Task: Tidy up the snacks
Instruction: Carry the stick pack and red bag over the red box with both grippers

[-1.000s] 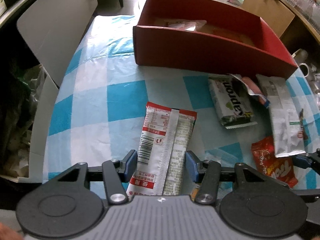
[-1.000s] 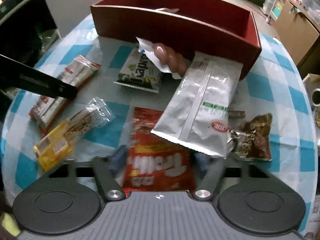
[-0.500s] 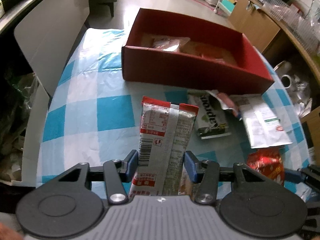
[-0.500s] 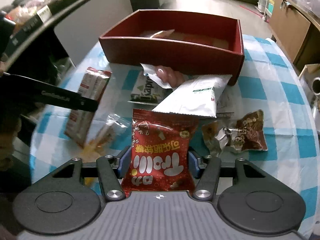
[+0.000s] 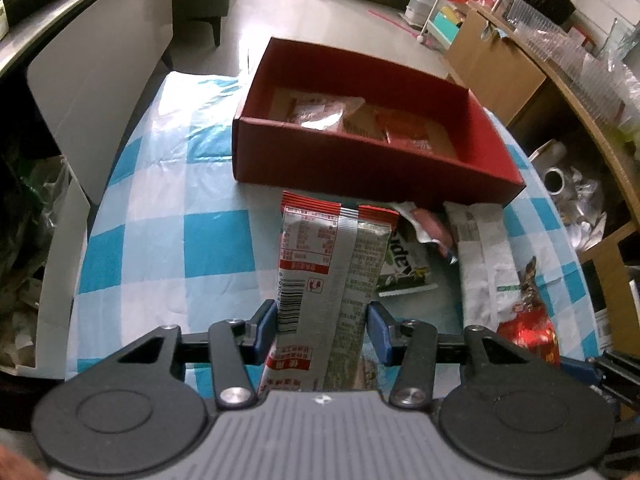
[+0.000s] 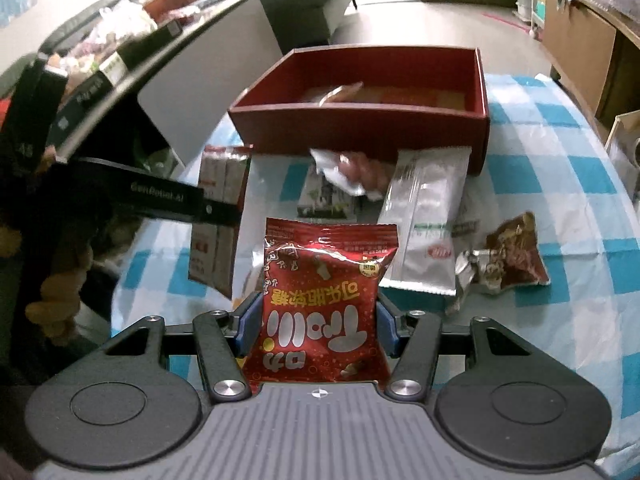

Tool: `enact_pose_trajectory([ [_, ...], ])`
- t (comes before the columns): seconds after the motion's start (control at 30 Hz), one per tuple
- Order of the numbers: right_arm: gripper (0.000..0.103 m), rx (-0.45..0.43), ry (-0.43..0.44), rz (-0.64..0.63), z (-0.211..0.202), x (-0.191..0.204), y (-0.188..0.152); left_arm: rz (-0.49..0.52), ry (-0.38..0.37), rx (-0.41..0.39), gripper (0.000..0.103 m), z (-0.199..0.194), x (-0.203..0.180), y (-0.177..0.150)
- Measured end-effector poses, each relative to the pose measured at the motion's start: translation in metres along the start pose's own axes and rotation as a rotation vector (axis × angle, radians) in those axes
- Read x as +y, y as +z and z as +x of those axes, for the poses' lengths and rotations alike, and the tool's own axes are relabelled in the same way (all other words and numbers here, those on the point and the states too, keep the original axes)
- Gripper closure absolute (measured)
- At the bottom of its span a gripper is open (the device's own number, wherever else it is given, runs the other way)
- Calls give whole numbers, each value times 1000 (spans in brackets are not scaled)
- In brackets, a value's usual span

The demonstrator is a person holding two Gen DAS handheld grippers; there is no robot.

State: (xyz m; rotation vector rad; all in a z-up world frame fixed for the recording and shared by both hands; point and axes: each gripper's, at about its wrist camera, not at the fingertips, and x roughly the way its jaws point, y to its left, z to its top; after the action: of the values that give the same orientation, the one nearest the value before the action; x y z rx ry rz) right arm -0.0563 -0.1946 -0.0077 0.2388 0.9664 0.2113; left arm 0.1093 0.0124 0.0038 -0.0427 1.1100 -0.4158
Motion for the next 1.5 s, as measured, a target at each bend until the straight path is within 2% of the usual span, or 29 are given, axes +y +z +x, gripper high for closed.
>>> enact_pose_trajectory([
  [0.33,39,-66,-12,26,7,-16,34,7,2,-42,61,-5,-11,14],
  [0.63,38,-90,-17,13,18,-25,62,44,38,-84,61,-5,-23,26],
  [1.13,38,-127,-21,-8,21,-31,93,99,59,-151,61,-9,-46,45],
  [1.5,38,-146,-14,-26,26,-30,112,79,74,-201,61,-11,-51,67],
])
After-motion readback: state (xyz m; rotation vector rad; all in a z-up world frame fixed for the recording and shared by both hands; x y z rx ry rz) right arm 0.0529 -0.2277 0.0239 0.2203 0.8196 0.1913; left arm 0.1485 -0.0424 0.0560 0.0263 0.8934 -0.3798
